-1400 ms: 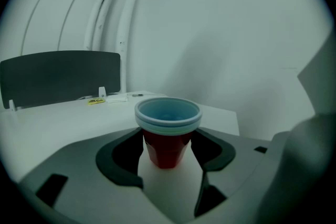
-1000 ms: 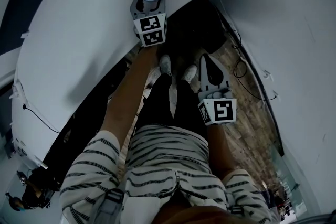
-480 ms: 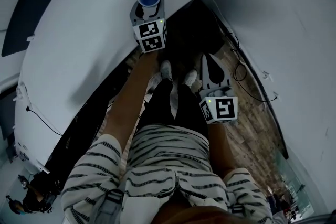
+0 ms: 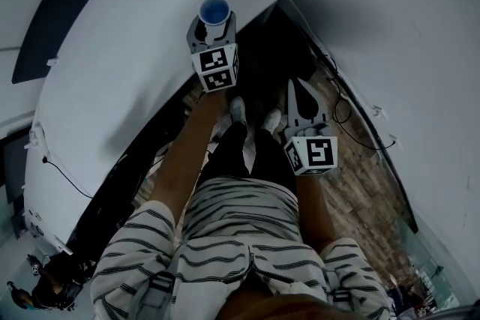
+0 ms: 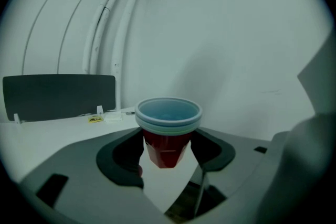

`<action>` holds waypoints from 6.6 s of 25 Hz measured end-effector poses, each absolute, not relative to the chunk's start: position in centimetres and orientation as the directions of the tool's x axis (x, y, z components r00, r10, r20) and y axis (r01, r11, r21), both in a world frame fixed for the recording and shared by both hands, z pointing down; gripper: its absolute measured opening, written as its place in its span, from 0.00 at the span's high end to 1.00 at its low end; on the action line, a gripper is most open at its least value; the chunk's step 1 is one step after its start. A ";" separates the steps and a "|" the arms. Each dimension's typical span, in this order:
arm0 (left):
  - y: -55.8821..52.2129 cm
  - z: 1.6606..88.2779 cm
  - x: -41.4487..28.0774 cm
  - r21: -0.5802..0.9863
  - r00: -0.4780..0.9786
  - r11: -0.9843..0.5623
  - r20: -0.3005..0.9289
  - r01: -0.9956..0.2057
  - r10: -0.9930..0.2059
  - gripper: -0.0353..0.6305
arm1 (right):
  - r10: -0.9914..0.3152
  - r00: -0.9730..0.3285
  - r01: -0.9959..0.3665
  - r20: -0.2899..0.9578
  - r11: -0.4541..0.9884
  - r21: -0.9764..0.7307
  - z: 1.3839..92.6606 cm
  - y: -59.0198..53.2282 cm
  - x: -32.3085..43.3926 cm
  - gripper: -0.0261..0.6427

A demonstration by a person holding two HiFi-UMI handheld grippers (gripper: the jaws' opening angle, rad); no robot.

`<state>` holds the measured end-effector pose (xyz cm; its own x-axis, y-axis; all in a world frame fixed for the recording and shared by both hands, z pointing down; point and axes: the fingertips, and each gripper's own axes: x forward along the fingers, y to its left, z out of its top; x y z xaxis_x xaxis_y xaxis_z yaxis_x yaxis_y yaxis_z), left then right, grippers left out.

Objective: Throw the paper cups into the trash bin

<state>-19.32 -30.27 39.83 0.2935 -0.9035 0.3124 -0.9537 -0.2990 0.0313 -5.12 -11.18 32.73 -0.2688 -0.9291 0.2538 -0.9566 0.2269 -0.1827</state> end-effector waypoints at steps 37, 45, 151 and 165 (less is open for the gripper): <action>-17.4 27.7 -13.7 0.016 0.529 -0.539 0.213 -0.842 -0.821 0.50 | -0.986 -0.110 -0.988 0.121 0.095 -0.123 23.1 -7.7 -1.5 0.94; -15.8 25.7 -12.2 0.035 0.599 -0.604 0.190 -0.796 -0.778 0.50 | -0.993 -0.054 -0.991 0.104 0.041 -0.125 22.5 -7.3 -0.5 0.94; -6.9 59.0 5.3 0.191 0.712 -0.811 0.614 -0.552 -0.341 0.50 | -0.876 0.129 -0.922 0.464 -0.278 -0.268 53.5 -0.1 12.0 0.94; -7.1 66.5 6.6 0.211 0.665 -0.816 0.701 -0.538 -0.257 0.50 | -0.860 0.153 -0.899 0.487 -0.327 -0.293 57.9 -0.2 13.1 0.94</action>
